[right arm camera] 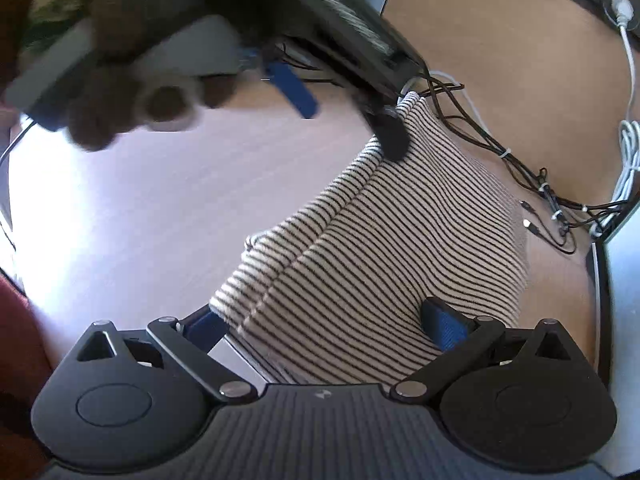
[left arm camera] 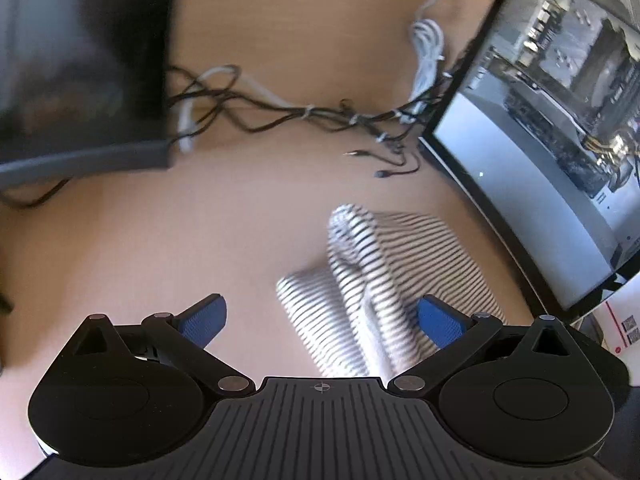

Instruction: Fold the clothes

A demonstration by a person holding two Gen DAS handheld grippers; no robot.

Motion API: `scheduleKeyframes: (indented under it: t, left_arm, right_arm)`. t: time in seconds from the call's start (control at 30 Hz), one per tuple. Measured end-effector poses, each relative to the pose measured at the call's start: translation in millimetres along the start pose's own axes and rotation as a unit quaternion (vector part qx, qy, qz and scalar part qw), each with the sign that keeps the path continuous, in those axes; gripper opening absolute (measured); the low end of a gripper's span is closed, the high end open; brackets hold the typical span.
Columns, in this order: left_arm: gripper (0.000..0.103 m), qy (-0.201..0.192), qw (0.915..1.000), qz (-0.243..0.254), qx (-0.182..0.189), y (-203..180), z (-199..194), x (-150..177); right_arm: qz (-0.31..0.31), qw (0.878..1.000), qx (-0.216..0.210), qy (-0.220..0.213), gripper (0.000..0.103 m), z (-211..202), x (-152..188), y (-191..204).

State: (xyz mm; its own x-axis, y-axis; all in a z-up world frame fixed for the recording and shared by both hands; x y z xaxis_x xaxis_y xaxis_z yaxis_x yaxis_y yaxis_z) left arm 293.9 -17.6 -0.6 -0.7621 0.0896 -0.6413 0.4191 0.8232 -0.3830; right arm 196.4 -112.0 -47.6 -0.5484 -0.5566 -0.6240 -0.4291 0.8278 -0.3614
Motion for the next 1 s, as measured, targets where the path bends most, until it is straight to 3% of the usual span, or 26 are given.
scheduleKeyframes:
  t: [0.1,0.2,0.33,0.43,0.5,0.63,0.73,0.93,1.0]
  left_arm:
    - [0.103,-0.002,0.9977,0.055,-0.039,-12.7,15.8,-3.2]
    - [0.103,-0.005,0.996,0.075,-0.048,-14.4,21.6,-4.1]
    - [0.103,-0.004,0.9964,0.071,-0.045,-9.2,25.3,-2.8]
    - [0.103,-0.002,0.9973,0.06,-0.042,-4.2,23.9,0.2]
    - [0.103,0.0,0.9974,0.056,-0.044,-0.8,23.1,2.0]
    - [0.103,0.003,0.9982,0.042,-0.042,6.8,20.9,7.9]
    - [0.103,0.004,0.9986,0.036,-0.038,8.9,17.2,10.4]
    - [0.103,0.013,0.9987,0.031,-0.038,14.1,17.2,10.9]
    - [0.103,0.015,0.9982,0.035,-0.046,16.8,17.0,11.9]
  right_arm:
    - [0.011,1.0,0.016,0.009,0.102,-8.8,1.6,-14.0]
    - [0.142,0.99,-0.023,0.014,0.101,-25.8,-3.7,-53.2]
    - [0.315,0.948,-0.047,0.013,0.101,-28.6,1.7,-104.0]
    - [0.386,0.922,-0.026,0.026,0.101,-10.5,9.0,-125.2]
    - [0.424,0.905,-0.037,0.022,0.101,-2.5,12.4,-134.9]
    - [0.446,0.895,-0.021,-0.007,0.101,8.0,4.7,-151.1]
    - [0.468,0.884,-0.012,0.012,0.101,28.4,6.9,-157.6]
    - [0.456,0.883,-0.069,0.087,0.101,75.9,11.1,-139.1]
    - [0.461,0.878,-0.091,0.089,0.097,82.5,7.4,-135.7]
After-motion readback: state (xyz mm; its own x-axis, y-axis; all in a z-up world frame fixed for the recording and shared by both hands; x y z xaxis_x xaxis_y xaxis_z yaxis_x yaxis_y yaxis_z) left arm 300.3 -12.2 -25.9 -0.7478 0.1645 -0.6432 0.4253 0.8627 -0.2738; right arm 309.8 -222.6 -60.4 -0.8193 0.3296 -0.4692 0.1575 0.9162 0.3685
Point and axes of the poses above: each gripper's, at about its wrist camera, not at the fingertips, and z roughly the way its jaws point, y to its left, x to its underside, the point moved 2 cm from there along z, roughly the way its jaws point, and after that the axes turned 12 degrees about x, right-handed, at the moved point
